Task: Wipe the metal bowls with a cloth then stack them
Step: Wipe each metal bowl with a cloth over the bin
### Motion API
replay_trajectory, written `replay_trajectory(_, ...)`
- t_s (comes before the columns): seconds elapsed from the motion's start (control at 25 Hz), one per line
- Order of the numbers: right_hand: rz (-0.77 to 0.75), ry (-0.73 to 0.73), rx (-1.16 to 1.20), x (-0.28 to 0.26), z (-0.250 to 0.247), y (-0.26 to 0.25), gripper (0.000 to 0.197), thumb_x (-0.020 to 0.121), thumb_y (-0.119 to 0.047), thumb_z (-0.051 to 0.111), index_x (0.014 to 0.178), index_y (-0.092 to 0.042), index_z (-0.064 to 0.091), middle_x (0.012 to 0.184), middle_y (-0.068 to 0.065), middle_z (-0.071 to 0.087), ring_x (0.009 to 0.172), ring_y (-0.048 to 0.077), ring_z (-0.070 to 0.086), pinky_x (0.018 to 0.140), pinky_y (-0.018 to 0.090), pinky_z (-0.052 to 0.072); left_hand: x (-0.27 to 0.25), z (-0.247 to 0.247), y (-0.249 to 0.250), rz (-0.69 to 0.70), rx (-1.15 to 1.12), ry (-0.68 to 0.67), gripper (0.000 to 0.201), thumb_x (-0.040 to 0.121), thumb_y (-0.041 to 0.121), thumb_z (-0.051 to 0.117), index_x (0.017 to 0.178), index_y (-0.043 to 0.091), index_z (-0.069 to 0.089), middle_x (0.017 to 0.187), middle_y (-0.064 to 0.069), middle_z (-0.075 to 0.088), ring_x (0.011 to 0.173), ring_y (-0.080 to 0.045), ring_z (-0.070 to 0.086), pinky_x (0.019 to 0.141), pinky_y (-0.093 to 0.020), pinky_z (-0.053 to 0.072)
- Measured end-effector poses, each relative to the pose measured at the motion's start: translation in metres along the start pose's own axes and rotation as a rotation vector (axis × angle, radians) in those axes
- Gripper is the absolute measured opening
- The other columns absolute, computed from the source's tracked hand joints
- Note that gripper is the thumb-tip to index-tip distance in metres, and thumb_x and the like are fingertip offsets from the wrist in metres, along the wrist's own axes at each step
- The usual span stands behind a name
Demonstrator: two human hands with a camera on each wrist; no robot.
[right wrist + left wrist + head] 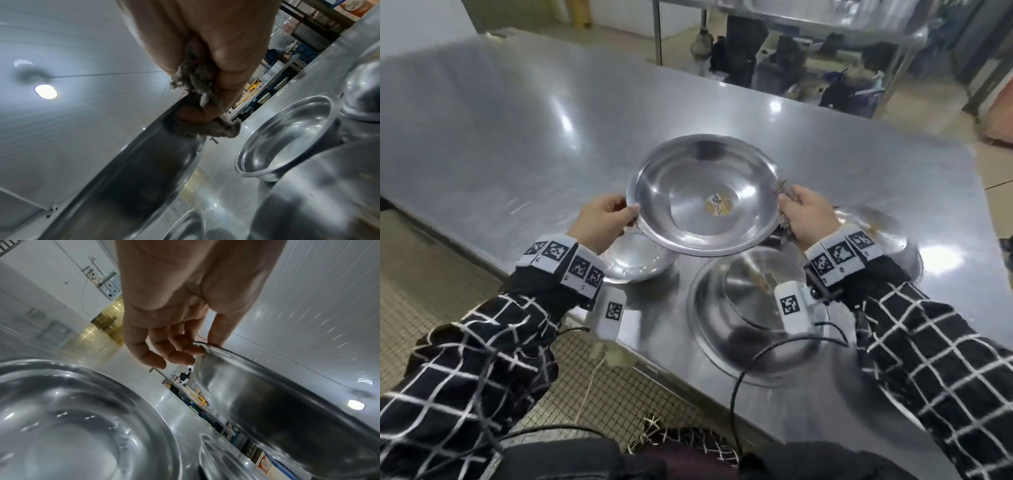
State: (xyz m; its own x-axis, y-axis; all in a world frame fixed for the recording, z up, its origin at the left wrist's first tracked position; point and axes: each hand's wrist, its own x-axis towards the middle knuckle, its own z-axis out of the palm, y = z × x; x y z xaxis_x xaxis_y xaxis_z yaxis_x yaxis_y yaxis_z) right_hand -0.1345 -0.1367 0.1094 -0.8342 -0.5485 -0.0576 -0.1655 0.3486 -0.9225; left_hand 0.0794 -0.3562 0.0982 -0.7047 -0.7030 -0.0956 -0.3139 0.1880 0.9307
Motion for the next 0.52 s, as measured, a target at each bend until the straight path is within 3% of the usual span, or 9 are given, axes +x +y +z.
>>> replay_trajectory(0.08, 0.009, -0.004, -0.061, 0.033, 0.012, -0.008, 0.015, 0.097, -0.021, 0.05, 0.096, -0.026, 0.064, 0.098, 0.016, 0.068, 0.077, 0.035, 0.067, 0.062, 0.041, 0.058, 0.027, -0.007, 0.001, 0.002, 0.017, 0.008, 0.01, 0.093, 0.019, 0.059, 0.091, 0.014, 0.067, 0.082, -0.004, 0.067, 0.068, -0.01, 0.064, 0.07, -0.027, 0.054)
replay_trajectory(0.12, 0.015, -0.01, -0.091, 0.05, 0.017, -0.012, 0.014, 0.097, -0.02, 0.05, 0.099, -0.023, 0.064, 0.099, 0.021, 0.067, 0.068, 0.032, 0.063, 0.054, 0.037, 0.056, 0.04, -0.007, 0.004, -0.014, 0.014, 0.021, 0.01, 0.094, 0.015, 0.058, 0.095, 0.008, 0.065, 0.082, -0.005, 0.067, 0.061, -0.004, 0.065, 0.061, -0.018, 0.053)
replay_trajectory(0.16, 0.015, -0.012, -0.106, 0.067, 0.022, -0.014, 0.015, 0.097, -0.02, 0.05, 0.103, -0.02, 0.064, 0.099, 0.022, 0.067, 0.064, 0.029, 0.06, 0.051, 0.034, 0.053, 0.052, -0.006, 0.005, -0.04, 0.018, 0.03, 0.011, 0.094, 0.013, 0.058, 0.098, 0.004, 0.063, 0.083, -0.006, 0.067, 0.055, 0.0, 0.065, 0.053, -0.011, 0.049)
replay_trajectory(0.24, 0.036, -0.003, -0.129, 0.1, 0.033, -0.014, 0.017, 0.097, -0.019, 0.052, 0.109, -0.018, 0.064, 0.093, 0.017, 0.067, 0.061, 0.023, 0.057, 0.052, 0.032, 0.05, 0.08, -0.003, 0.003, -0.07, 0.045, 0.046, 0.017, 0.092, 0.014, 0.061, 0.101, 0.0, 0.064, 0.088, -0.011, 0.068, 0.053, -0.003, 0.065, 0.047, -0.01, 0.046)
replay_trajectory(0.32, 0.053, 0.028, -0.127, 0.129, 0.045, -0.01, 0.017, 0.096, -0.016, 0.053, 0.108, -0.014, 0.065, 0.085, 0.008, 0.064, 0.059, 0.018, 0.054, 0.052, 0.027, 0.047, 0.106, -0.002, -0.002, -0.063, 0.123, 0.057, 0.019, 0.089, 0.018, 0.065, 0.1, 0.002, 0.067, 0.091, -0.013, 0.069, 0.063, -0.012, 0.064, 0.054, -0.017, 0.049)
replay_trajectory(0.44, 0.051, 0.06, -0.149, 0.169, 0.062, -0.006, 0.011, 0.093, -0.014, 0.055, 0.096, -0.016, 0.066, 0.074, -0.001, 0.059, 0.065, 0.018, 0.054, 0.056, 0.026, 0.045, 0.144, -0.004, -0.012, -0.087, 0.245, 0.028, 0.013, 0.086, 0.024, 0.068, 0.093, 0.013, 0.07, 0.091, -0.01, 0.072, 0.083, -0.023, 0.066, 0.081, -0.037, 0.051)
replay_trajectory(0.52, 0.058, 0.057, -0.216, 0.189, 0.074, -0.005, 0.018, 0.094, -0.015, 0.055, 0.108, -0.013, 0.065, 0.082, -0.001, 0.06, 0.068, 0.016, 0.056, 0.059, 0.025, 0.046, 0.167, -0.005, -0.018, -0.124, 0.276, 0.001, 0.009, 0.084, 0.025, 0.07, 0.089, 0.017, 0.069, 0.085, -0.004, 0.07, 0.081, -0.02, 0.065, 0.08, -0.037, 0.051)
